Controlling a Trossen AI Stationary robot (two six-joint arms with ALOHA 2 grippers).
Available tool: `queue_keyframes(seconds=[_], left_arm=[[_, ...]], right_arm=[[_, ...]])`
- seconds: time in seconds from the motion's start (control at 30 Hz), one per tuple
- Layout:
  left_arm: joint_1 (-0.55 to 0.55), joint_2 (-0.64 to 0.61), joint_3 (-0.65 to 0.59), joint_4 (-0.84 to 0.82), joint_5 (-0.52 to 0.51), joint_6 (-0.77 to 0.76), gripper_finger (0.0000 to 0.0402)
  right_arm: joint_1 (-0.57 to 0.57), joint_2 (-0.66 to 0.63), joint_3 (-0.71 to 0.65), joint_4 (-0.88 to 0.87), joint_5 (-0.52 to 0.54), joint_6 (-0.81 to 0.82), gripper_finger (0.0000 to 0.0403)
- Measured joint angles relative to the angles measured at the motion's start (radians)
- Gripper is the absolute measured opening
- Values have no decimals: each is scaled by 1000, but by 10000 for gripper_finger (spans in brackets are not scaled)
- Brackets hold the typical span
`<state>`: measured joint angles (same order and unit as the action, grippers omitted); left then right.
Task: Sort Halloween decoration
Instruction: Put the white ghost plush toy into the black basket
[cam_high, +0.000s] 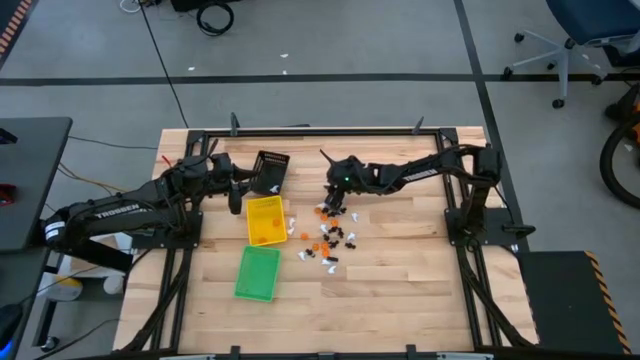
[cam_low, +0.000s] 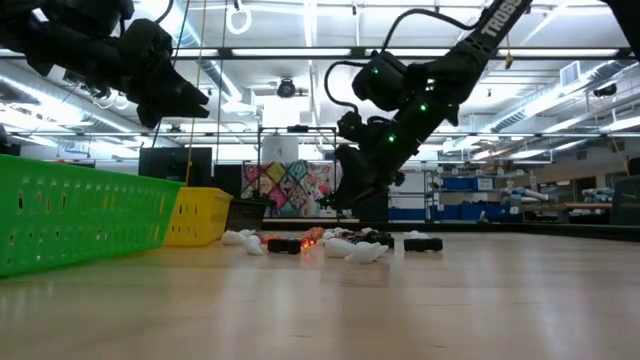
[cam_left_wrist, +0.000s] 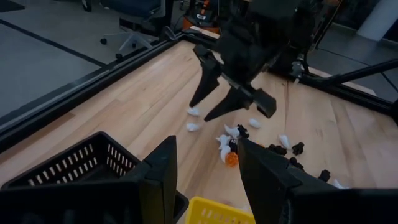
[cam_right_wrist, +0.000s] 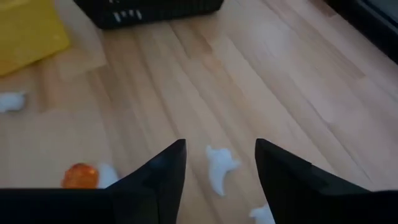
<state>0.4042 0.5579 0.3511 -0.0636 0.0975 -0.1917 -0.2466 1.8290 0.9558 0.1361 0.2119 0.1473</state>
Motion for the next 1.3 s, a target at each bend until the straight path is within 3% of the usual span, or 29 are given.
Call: queue_keyframes(seconds=[0.37,0.7,1.3], left_arm=[[2,11,0,12,0,1,142],[2,11,0,12,0,3,142],[2,11,0,11,0,26,142]], right_arm=[[-39,114,-27,164,-49,-53,209],[-35,125,-22,105,-42,-31,202],[1,108,-27,98,-49,-54,73]])
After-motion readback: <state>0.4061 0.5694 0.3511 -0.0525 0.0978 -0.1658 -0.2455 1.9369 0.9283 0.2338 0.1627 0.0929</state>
